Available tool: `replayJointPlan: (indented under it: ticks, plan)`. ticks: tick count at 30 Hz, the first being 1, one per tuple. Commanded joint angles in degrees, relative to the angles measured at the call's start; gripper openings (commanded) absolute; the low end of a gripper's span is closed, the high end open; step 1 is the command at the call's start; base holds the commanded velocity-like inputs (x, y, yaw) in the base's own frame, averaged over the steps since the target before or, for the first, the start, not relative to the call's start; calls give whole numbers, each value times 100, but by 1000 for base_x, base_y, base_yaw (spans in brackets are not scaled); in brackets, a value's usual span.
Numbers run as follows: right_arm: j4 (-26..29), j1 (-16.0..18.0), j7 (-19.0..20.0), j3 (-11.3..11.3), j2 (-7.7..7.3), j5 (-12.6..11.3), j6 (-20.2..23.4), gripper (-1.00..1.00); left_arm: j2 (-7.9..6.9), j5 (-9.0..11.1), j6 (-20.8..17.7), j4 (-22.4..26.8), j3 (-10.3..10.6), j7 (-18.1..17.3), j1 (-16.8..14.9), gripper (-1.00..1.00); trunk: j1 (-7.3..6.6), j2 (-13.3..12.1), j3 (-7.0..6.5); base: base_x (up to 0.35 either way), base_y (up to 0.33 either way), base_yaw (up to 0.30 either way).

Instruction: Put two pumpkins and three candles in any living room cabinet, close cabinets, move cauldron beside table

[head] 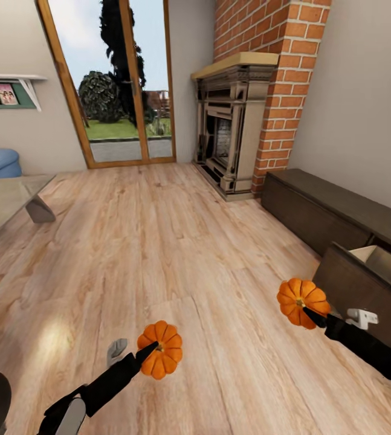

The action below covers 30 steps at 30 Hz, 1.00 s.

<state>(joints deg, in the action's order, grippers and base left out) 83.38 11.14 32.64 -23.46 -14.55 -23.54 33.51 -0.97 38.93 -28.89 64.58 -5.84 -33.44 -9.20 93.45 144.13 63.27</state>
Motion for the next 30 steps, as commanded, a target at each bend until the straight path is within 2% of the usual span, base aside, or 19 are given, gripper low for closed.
replayJointPlan:
  ticks: [1,12,21,27,30]
  plan:
    - [-55,5,8,-9,2,-114,64,-100,-2,43,-50,-2,-14,2,-3,-100,-2,2,4,0,289,-8]
    - [-162,2,5,-6,5,-115,67,-100,5,26,-23,2,-2,13,-3,-100,-2,2,4,0,293,-2]
    - [-150,4,37,6,5,-120,67,-100,-7,36,-15,2,-20,6,-3,-100,-2,2,4,0,41,0]
    - [214,8,51,-38,-17,-247,36,-100,-3,50,-32,2,-8,4,-3,-100,-2,2,1,0,3,-111]
    - [492,7,53,-49,-31,-232,64,-100,4,50,-94,-25,-20,9,-3,-100,-2,2,-7,0,0,-256]
